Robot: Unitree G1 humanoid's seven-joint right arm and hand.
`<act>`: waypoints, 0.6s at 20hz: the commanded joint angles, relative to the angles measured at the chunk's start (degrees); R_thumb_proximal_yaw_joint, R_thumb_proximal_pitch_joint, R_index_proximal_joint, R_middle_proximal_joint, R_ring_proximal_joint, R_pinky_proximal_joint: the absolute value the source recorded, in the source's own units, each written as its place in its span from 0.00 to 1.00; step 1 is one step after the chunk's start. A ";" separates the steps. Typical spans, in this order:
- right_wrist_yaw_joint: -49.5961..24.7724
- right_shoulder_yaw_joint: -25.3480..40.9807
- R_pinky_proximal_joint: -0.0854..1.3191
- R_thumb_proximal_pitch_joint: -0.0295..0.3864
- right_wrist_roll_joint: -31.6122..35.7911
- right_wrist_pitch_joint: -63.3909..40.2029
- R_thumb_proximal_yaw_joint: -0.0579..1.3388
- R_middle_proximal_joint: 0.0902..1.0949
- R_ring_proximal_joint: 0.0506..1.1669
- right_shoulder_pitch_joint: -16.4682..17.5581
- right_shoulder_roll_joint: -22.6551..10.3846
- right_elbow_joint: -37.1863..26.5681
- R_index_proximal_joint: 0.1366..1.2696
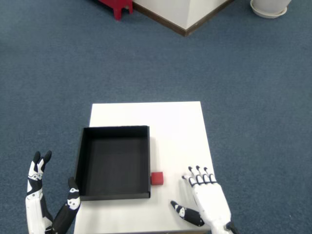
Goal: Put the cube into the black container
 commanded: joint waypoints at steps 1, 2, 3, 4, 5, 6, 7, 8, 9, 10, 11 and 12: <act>-2.39 0.02 0.01 0.06 1.52 -0.62 0.43 0.05 0.03 -4.34 -0.96 -2.92 0.23; -2.38 0.15 0.01 0.06 1.49 -0.70 0.43 0.05 0.03 -4.52 -0.95 -3.11 0.23; -2.25 0.38 0.01 0.06 1.41 -0.73 0.43 0.05 0.03 -4.73 -0.93 -3.33 0.23; -2.14 0.47 0.01 0.06 1.41 -0.71 0.43 0.05 0.03 -4.85 -0.94 -3.40 0.23; -1.92 0.71 0.01 0.06 1.37 -0.67 0.43 0.04 0.03 -5.24 -1.01 -3.67 0.23; -1.82 0.85 0.01 0.06 1.35 -0.65 0.43 0.04 0.03 -5.43 -1.02 -3.83 0.23; -1.59 1.11 0.01 0.06 1.29 -0.57 0.43 0.04 0.03 -5.67 -0.98 -4.18 0.24; -1.50 1.28 0.01 0.06 1.26 -0.50 0.43 0.04 0.03 -5.78 -0.96 -4.50 0.24; -1.59 1.61 0.01 0.07 1.16 -0.38 0.44 0.04 0.03 -6.03 -0.97 -5.24 0.24; -1.82 1.93 0.01 0.07 1.00 -0.31 0.44 0.04 0.03 -6.35 -1.02 -6.01 0.24; -2.08 2.32 0.01 0.07 0.75 -0.13 0.44 0.04 0.03 -6.71 -1.10 -6.76 0.24; -2.14 2.46 0.01 0.07 0.63 -0.02 0.45 0.04 0.03 -6.88 -1.15 -6.90 0.24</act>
